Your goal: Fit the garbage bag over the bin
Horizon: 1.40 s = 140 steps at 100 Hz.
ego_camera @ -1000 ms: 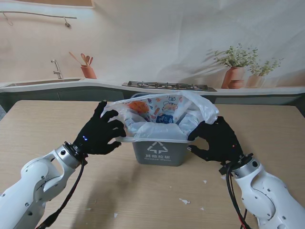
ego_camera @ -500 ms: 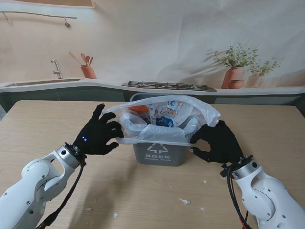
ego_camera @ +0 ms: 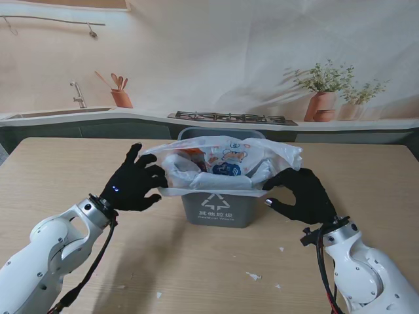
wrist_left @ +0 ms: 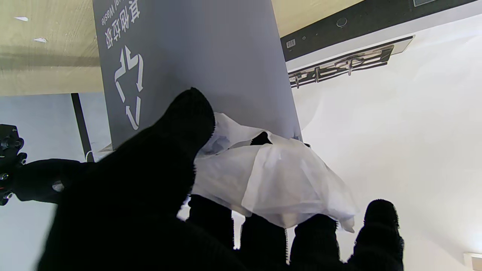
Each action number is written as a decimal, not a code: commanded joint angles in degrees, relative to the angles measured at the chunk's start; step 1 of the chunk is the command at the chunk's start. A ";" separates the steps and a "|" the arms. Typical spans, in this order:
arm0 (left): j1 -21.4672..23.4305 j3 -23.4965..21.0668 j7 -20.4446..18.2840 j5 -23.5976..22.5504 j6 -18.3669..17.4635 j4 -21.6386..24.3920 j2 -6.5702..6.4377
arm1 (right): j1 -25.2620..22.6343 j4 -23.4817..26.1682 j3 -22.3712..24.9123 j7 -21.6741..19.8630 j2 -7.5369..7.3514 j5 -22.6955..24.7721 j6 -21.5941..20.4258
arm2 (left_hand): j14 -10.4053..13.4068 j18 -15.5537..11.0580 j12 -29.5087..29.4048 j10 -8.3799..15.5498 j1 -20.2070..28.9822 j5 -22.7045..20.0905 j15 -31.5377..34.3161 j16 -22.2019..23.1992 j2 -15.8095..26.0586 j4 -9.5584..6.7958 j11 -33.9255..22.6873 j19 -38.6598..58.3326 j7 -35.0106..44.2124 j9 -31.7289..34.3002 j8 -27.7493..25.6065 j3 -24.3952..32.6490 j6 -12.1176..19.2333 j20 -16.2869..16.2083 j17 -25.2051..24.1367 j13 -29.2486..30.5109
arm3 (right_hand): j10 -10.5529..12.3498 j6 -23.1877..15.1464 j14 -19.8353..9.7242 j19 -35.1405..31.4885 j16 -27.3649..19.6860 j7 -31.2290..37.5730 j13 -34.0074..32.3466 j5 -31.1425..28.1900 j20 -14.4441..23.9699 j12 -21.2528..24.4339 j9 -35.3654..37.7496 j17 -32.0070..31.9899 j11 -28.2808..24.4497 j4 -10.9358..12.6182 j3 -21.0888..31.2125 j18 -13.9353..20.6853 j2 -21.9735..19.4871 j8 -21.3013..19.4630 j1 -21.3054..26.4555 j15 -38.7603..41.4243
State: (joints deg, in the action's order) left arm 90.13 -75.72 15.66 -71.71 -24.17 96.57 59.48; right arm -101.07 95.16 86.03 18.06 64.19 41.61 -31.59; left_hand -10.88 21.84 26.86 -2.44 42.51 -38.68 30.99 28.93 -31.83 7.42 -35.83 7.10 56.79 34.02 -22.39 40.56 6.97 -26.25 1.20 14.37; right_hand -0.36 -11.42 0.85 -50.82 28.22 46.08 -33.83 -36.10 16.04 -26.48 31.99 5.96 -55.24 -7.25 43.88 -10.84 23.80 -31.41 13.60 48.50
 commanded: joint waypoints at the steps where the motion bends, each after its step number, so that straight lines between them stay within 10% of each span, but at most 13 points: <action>1: -0.17 -0.18 -0.55 -0.11 0.50 -0.77 -0.32 | -0.70 0.02 0.34 -0.19 0.92 -0.12 0.25 | -1.49 1.84 -0.88 -3.53 1.11 -2.95 0.62 0.76 -1.00 2.19 1.02 0.76 4.50 -1.31 0.00 1.21 -0.40 -0.93 0.05 0.07 | -1.60 -1.71 5.49 1.92 0.07 2.69 1.73 -1.23 -0.46 0.47 -1.98 -1.34 1.08 2.71 -1.66 -1.23 -1.41 -2.00 -2.47 -0.37; 24: 0.00 -0.07 -0.26 -0.16 0.78 -0.84 -0.30 | -1.54 0.38 0.97 0.79 1.86 -4.15 -0.81 | -1.61 1.88 -0.96 -3.60 1.18 -3.01 0.62 0.80 -1.14 2.16 0.95 0.70 4.49 -1.29 0.02 1.29 -0.43 -1.09 -0.06 0.13 | -2.43 -2.37 6.55 4.62 -0.68 1.93 4.42 -12.26 0.74 1.44 -3.98 -1.92 3.01 2.98 -3.23 -1.30 -0.45 2.19 -4.51 -2.30; 63: -0.49 0.71 0.17 0.11 0.92 -1.14 -0.23 | -5.12 5.81 1.33 -1.17 3.29 -17.79 1.33 | -1.51 1.89 -1.01 -3.53 1.08 -3.02 0.63 0.86 -1.08 2.17 0.86 0.61 4.56 -1.34 -0.01 1.32 -0.20 -1.31 -0.13 0.16 | -0.49 -0.49 5.42 5.97 -0.83 -3.68 6.73 15.02 2.33 1.32 -10.00 -1.62 2.55 3.50 -6.37 -1.09 -3.08 3.99 -1.96 -2.95; 75: -0.55 0.90 0.33 0.14 0.99 -1.18 -0.21 | -6.75 9.07 0.69 -5.63 3.40 -28.70 5.44 | -1.50 1.87 -1.03 -3.59 1.11 -2.99 0.61 0.86 -1.05 2.17 0.86 0.58 4.56 -1.34 -0.01 1.30 -0.24 -1.34 -0.16 0.17 | -1.28 -1.04 5.82 10.73 -2.42 -7.83 8.96 17.30 3.24 3.00 -12.08 -1.71 5.66 3.47 -7.02 -2.64 -2.45 6.82 -3.08 -6.33; 100: -0.72 1.28 0.33 0.41 0.96 -1.22 -0.16 | -7.17 9.81 1.02 -5.82 3.72 -32.52 2.46 | -1.55 1.88 -1.05 -3.51 1.11 -3.06 0.66 0.91 -1.17 2.12 0.84 0.54 4.65 -1.33 -0.07 1.39 -0.19 -1.43 -0.16 0.28 | -0.84 0.30 5.50 21.86 -6.31 -12.18 11.97 20.44 10.90 4.73 -15.07 1.65 9.53 3.74 -10.58 -2.58 -4.85 10.99 -2.79 -14.21; 129: -0.63 1.35 0.43 0.41 1.06 -1.18 -0.15 | -7.45 13.68 -0.10 0.95 5.62 -35.15 0.92 | -1.44 1.90 -1.06 -3.43 1.03 -3.02 0.75 0.98 -1.17 2.13 0.84 0.52 4.68 -1.32 -0.14 1.46 0.05 -1.52 -0.13 0.35 | -1.17 3.30 6.03 23.48 -0.71 -3.59 8.02 13.80 17.63 0.41 -8.82 6.95 -1.14 4.26 -11.83 -1.70 -5.87 7.05 3.09 -2.51; 140: -0.69 1.48 0.38 0.55 1.08 -1.19 -0.12 | -7.59 14.72 -0.61 2.18 5.68 -32.44 0.15 | -1.53 1.90 -1.07 -3.50 1.13 -3.02 0.73 0.99 -1.13 2.10 0.85 0.49 4.69 -1.40 -0.16 1.51 0.05 -1.54 -0.16 0.30 | -0.60 4.64 6.58 19.17 1.84 1.91 2.62 6.18 18.70 -1.67 -2.16 10.72 -5.70 3.53 -0.13 -2.18 -1.77 4.34 4.91 3.37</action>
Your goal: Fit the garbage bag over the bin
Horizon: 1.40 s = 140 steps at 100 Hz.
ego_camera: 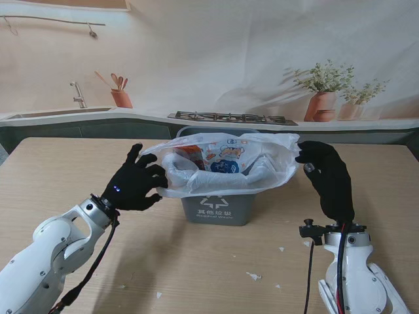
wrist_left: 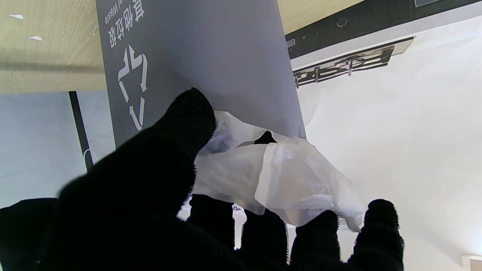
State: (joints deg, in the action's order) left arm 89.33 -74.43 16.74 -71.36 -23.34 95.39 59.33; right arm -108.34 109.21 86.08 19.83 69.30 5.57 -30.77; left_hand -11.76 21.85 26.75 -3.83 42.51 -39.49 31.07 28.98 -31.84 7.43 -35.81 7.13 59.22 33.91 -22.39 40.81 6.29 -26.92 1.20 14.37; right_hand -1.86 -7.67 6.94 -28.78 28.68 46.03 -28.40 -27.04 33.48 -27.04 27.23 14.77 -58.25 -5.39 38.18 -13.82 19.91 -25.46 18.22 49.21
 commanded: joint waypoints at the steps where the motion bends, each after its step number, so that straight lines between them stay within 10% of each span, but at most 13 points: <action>1: 0.09 0.21 -0.71 0.23 0.25 -0.02 0.03 | -0.30 0.69 -0.68 0.49 0.55 4.31 -0.82 | -0.66 1.89 -0.96 -2.11 1.13 -2.21 0.64 0.94 -1.12 2.10 0.84 0.46 2.25 -1.29 -0.16 1.27 0.73 -0.87 -0.16 0.29 | 1.08 0.92 0.43 -3.75 1.45 2.25 -3.36 -3.43 1.06 -1.22 3.13 2.20 -2.87 1.43 7.53 0.72 2.88 -1.83 0.08 2.88; 20: -0.04 0.37 -1.02 0.30 0.10 -0.04 0.01 | 1.68 -0.52 -1.11 2.31 -0.43 21.76 -8.42 | -0.67 1.91 -0.97 -2.12 1.09 -2.23 0.66 0.97 -1.17 2.12 0.84 0.43 2.24 -1.25 -0.15 1.28 0.81 -0.91 -0.17 0.32 | 1.63 0.79 -0.50 -25.12 -0.36 0.74 -5.56 -3.57 -7.95 -0.20 4.29 -1.01 0.41 -0.44 18.87 2.72 9.62 -1.47 0.52 -0.70; 42: -0.03 0.20 -1.24 0.41 0.03 0.07 0.03 | -1.10 4.04 -0.26 14.62 -1.71 43.63 -4.29 | -0.63 1.87 -0.97 -2.05 1.11 -2.26 0.63 0.97 -1.19 2.13 0.85 0.41 2.26 -1.25 -0.16 1.27 0.78 -0.94 -0.13 0.32 | -0.75 3.56 2.06 -31.78 0.47 -2.36 -0.45 3.67 -13.70 -0.03 -0.18 -7.89 0.86 1.01 3.15 2.40 1.97 -0.68 -4.56 0.43; 60: -0.16 0.32 -1.15 0.44 -0.03 0.00 0.03 | -3.84 7.08 3.08 17.55 -2.19 48.39 -3.20 | -0.66 1.92 -0.98 -2.03 1.09 -2.24 0.64 0.98 -1.21 2.14 0.86 0.40 2.23 -1.27 -0.14 1.26 0.90 -0.95 -0.10 0.39 | -0.33 3.11 0.86 -25.91 -1.78 -4.29 8.27 8.75 -15.07 1.41 -9.30 -13.19 3.15 1.81 0.21 3.48 3.48 -1.44 -0.54 -4.64; 81: -0.08 0.47 -1.17 0.42 0.36 0.04 0.05 | 2.49 5.12 -0.27 20.61 -2.45 52.01 -10.02 | -0.69 1.90 -0.99 -2.07 1.08 -2.19 0.62 0.98 -1.18 2.15 0.88 0.37 2.23 -1.36 -0.13 1.32 0.89 -0.96 -0.11 0.30 | 0.83 4.06 -1.89 -26.58 -2.61 -2.48 2.50 6.89 -14.96 1.61 -5.53 -6.22 3.04 -0.18 15.79 5.50 10.25 -1.11 0.65 -6.17; 140: -0.58 0.70 -1.65 0.67 0.04 0.11 0.06 | 18.62 -9.23 -11.01 1.50 -6.79 54.16 -3.19 | -0.64 1.91 -0.98 -1.54 1.04 -2.07 0.57 1.00 -1.07 2.15 0.91 0.35 2.23 -1.80 -0.17 1.17 1.24 -1.02 -0.14 0.38 | -1.37 11.96 0.49 -23.22 -2.73 -2.07 5.28 8.82 -17.45 1.44 -6.95 -10.07 2.83 -0.68 15.24 3.73 12.19 0.51 -2.11 -6.76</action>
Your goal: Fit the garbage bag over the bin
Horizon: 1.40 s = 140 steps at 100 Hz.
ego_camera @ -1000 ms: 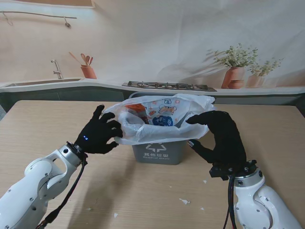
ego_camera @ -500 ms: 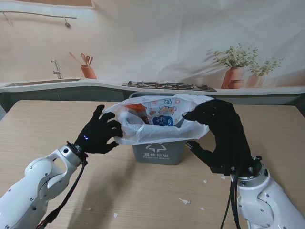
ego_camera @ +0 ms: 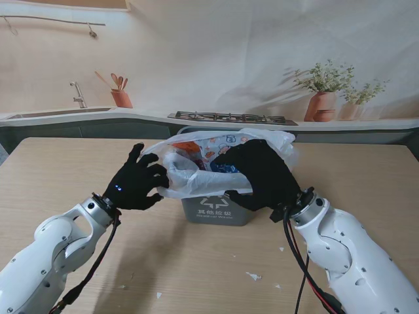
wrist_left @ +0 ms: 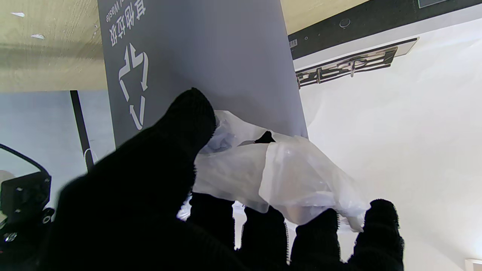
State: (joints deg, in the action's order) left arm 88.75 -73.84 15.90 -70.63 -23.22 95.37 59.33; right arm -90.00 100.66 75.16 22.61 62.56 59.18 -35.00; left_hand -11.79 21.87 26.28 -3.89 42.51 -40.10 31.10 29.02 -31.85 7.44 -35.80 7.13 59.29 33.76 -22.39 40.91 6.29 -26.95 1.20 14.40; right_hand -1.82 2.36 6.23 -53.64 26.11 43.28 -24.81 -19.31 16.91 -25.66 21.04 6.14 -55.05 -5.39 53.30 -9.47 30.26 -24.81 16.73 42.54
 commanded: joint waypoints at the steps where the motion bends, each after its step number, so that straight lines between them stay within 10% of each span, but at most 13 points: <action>1: 0.01 0.12 -0.81 -0.06 -0.07 0.14 0.05 | 0.37 -0.79 -0.14 -1.52 -0.10 0.57 1.20 | -0.61 1.87 -0.51 -1.44 1.03 -1.47 0.54 0.96 -1.07 2.15 0.90 0.34 2.17 -1.72 -0.17 1.06 1.32 -0.99 -0.16 0.34 | -1.56 2.11 1.38 1.71 -0.16 0.78 1.71 0.98 -0.88 0.01 -0.65 -1.53 -0.48 -0.68 0.18 -0.61 1.88 -0.20 -0.68 -0.06; 80: -0.08 0.74 -1.68 0.13 0.45 0.41 0.06 | 3.48 -6.64 -3.53 -1.51 -1.81 6.86 7.14 | -0.62 1.87 -0.51 -1.47 0.86 -1.50 0.51 1.00 -1.29 2.17 0.72 0.34 2.12 -1.95 -0.03 1.13 0.87 -1.01 -0.12 0.33 | 0.00 -4.13 2.73 -6.50 3.83 9.64 -10.54 -13.55 1.79 -4.56 15.87 0.78 -9.55 -1.44 7.50 -2.18 4.42 -7.34 4.10 10.02; 85: 0.01 0.66 -1.78 0.11 0.31 0.48 0.04 | 3.49 -6.81 -3.69 -1.28 -1.76 6.78 7.38 | -0.68 1.89 -0.56 -1.61 0.10 -1.19 0.48 0.99 -1.44 2.34 0.83 0.36 1.86 -2.15 0.12 0.69 0.53 -1.02 -0.06 0.32 | 0.36 -5.68 2.48 -6.90 4.08 12.04 -12.70 -14.58 1.62 -6.23 18.33 1.11 -10.51 -6.51 8.23 -2.43 6.21 -5.16 6.94 11.07; 97: 0.42 -0.02 -1.46 0.99 -1.01 0.66 0.20 | 3.42 -6.76 -4.04 -1.01 -1.51 5.96 8.38 | -0.56 1.62 -1.84 -2.86 -8.26 2.46 -0.33 0.94 -0.60 1.26 2.97 0.40 -5.32 -5.80 -1.11 0.67 -4.61 -1.25 -0.39 -0.58 | 0.94 -10.42 1.80 -7.43 4.76 21.69 -16.16 -15.12 1.60 -7.79 23.21 1.94 -13.28 -10.96 10.72 -2.79 10.33 -2.33 13.17 13.70; 102: 0.75 -0.43 -1.17 1.27 -1.29 0.92 0.28 | 3.54 -6.82 -4.22 -0.61 -1.45 5.93 8.72 | -0.64 1.55 -2.17 -3.50 -14.18 4.30 -0.81 1.09 2.71 -2.46 3.66 0.47 -9.95 -7.85 -2.98 1.78 -7.27 -1.61 -0.75 -1.43 | 0.87 -11.56 1.69 -7.78 4.98 22.95 -17.72 -16.97 1.75 -7.78 25.58 2.51 -14.15 -11.07 11.78 -2.96 10.42 -2.52 14.60 14.54; 140: 1.92 -2.16 0.46 4.49 -4.91 0.90 0.96 | 4.37 -7.86 -5.08 0.83 -1.49 6.56 9.14 | -0.31 0.19 -2.80 -4.09 -16.44 25.46 -3.87 2.09 7.06 -3.94 6.62 1.48 -29.24 -20.24 3.04 -11.32 -9.11 -4.92 -2.46 -6.85 | -0.18 -12.76 1.05 -8.55 4.63 24.02 -23.27 -22.31 2.12 -9.54 32.48 4.54 -15.08 -12.31 14.69 -3.79 11.30 -2.39 16.31 16.01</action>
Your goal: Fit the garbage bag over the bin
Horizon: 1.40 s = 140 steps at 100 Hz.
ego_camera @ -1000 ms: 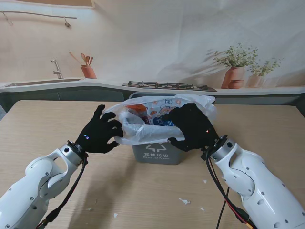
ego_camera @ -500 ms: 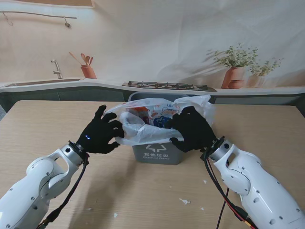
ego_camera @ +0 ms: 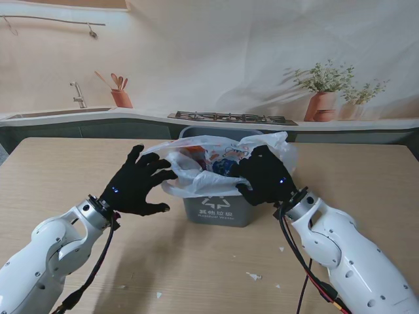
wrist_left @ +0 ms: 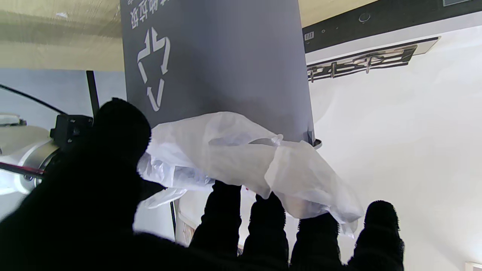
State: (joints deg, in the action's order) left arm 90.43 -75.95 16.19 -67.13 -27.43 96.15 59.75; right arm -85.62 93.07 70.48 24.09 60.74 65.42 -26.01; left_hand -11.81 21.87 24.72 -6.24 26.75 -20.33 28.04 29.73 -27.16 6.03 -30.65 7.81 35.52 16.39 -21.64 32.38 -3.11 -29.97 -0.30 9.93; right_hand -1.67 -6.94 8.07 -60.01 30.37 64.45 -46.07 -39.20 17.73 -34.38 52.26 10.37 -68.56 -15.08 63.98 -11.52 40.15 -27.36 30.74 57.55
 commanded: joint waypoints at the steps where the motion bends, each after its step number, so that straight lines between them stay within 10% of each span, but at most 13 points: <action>1: 0.23 -0.07 0.33 1.13 -0.83 0.08 0.58 | 0.02 -0.30 -0.43 -0.64 0.33 0.33 0.16 | -0.21 0.17 -1.25 -1.74 -0.89 5.85 -0.87 1.37 2.71 -2.54 1.55 0.83 -5.50 -3.11 2.32 -3.01 0.24 -1.94 -0.91 -2.53 | -0.35 -3.45 -0.83 -2.22 0.35 2.84 -2.11 -2.45 1.31 -0.87 1.37 0.40 -1.57 -2.64 4.05 -1.76 1.45 0.17 2.28 1.03; 18: -0.52 0.24 9.86 1.41 -4.14 -1.67 1.43 | 0.36 -0.60 -0.90 -0.28 0.38 0.28 0.56 | -1.19 1.28 1.54 -3.06 1.66 1.42 5.98 5.28 12.14 -5.23 -3.43 18.20 4.15 1.17 -2.35 -17.14 -2.09 -10.67 -1.87 1.44 | -0.75 -2.93 -0.72 -2.55 0.43 2.88 -3.86 -3.10 1.46 -1.71 3.04 1.33 -1.52 -2.84 4.60 -2.05 1.98 0.31 2.31 2.09; 27: -0.41 -0.23 13.63 0.12 -5.34 -1.45 1.54 | 0.47 -0.74 -1.00 -0.20 0.38 0.30 0.56 | -1.95 0.02 2.39 -3.57 3.62 0.30 10.11 5.73 13.83 -6.22 -5.63 46.48 7.26 2.93 -4.28 -21.79 -3.00 0.74 -5.65 2.84 | -1.13 -2.04 -0.61 -2.73 0.53 2.94 -4.81 -3.62 1.55 -2.13 4.03 1.79 -1.48 -2.93 5.00 -2.17 2.51 0.49 2.37 2.89; 40: 0.80 -1.75 14.40 -0.82 -6.23 0.07 1.47 | 0.38 -0.63 -0.95 -0.16 0.38 0.36 0.76 | -2.10 -0.55 2.24 -3.80 3.47 0.05 10.17 5.58 13.97 -6.33 -5.42 48.86 7.43 2.68 -4.36 -21.97 -2.80 0.98 -5.73 2.39 | -1.77 -1.15 -0.38 -3.15 0.62 3.07 -5.61 -4.32 1.75 -2.72 4.94 2.36 -1.43 -3.06 5.59 -2.33 3.14 0.67 2.58 3.85; 73: 4.03 -3.88 13.83 4.32 -7.21 8.44 3.35 | 0.53 -0.61 -1.37 -0.08 0.35 0.59 1.15 | -0.77 -7.25 4.35 -1.87 4.96 -2.88 13.32 6.81 7.30 -4.02 -8.34 56.95 11.39 5.81 -6.80 -1.89 -3.43 -2.76 -2.80 5.69 | -2.14 -0.38 -0.43 -3.88 0.54 3.06 -6.20 -4.62 2.16 -3.49 5.59 2.83 -1.18 -3.17 6.25 -2.41 3.65 0.77 2.39 4.81; 92: 1.17 -5.90 0.97 6.32 -3.85 12.07 2.57 | 0.79 -1.01 -1.58 0.25 0.35 0.62 0.95 | -0.38 -7.33 -4.61 -3.80 1.12 6.33 -4.61 -3.90 5.98 -3.68 3.89 22.32 -8.21 -4.66 3.98 -5.15 -10.24 15.03 -3.81 -4.67 | -2.03 -0.46 -0.56 -4.09 0.42 3.05 -6.52 -4.65 2.28 -3.69 5.74 3.14 -1.09 -3.17 6.24 -2.47 3.65 0.74 2.28 4.95; 116: -8.08 -2.69 -16.83 12.59 3.28 8.03 1.13 | 1.14 -1.63 -2.10 1.11 0.33 0.90 0.99 | -1.12 -2.72 -5.86 -4.95 -0.78 2.33 -6.24 -2.19 5.09 -2.79 5.60 19.68 -14.63 -4.44 7.49 -7.53 -12.29 15.75 -4.09 -4.64 | -1.65 -0.74 -0.71 -4.28 0.13 2.98 -7.92 -5.21 2.39 -3.75 6.89 3.94 -0.84 -3.19 6.67 -2.97 4.55 0.95 1.98 5.17; 140: -14.74 2.79 -19.31 14.21 6.11 1.68 0.94 | 1.29 -2.36 -2.47 1.78 0.31 1.05 0.86 | -1.12 -1.75 -5.20 -4.50 -0.67 1.48 -4.74 -2.21 3.76 -2.54 4.46 22.64 -12.35 -1.82 6.08 -6.74 -10.42 14.31 -4.44 -3.00 | -1.54 -0.87 -0.80 -4.18 -0.03 2.96 -7.97 -5.23 2.37 -3.96 6.92 4.10 -0.68 -3.21 6.91 -2.90 4.62 1.07 1.81 5.29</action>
State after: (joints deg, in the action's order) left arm 76.34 -73.71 -1.95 -53.77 -22.28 98.53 60.30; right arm -84.16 91.35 68.44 26.69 60.77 66.36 -25.05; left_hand -12.53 18.62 18.42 -9.43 26.69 -18.33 22.52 26.79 -22.28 2.44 -25.21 29.01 21.98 14.34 -14.80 25.61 -13.94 -14.78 -3.88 7.05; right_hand -2.47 -4.96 8.01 -61.95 30.37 64.62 -52.29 -42.65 19.00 -37.59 57.65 14.32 -68.64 -16.55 66.83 -12.92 43.35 -27.23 30.74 61.06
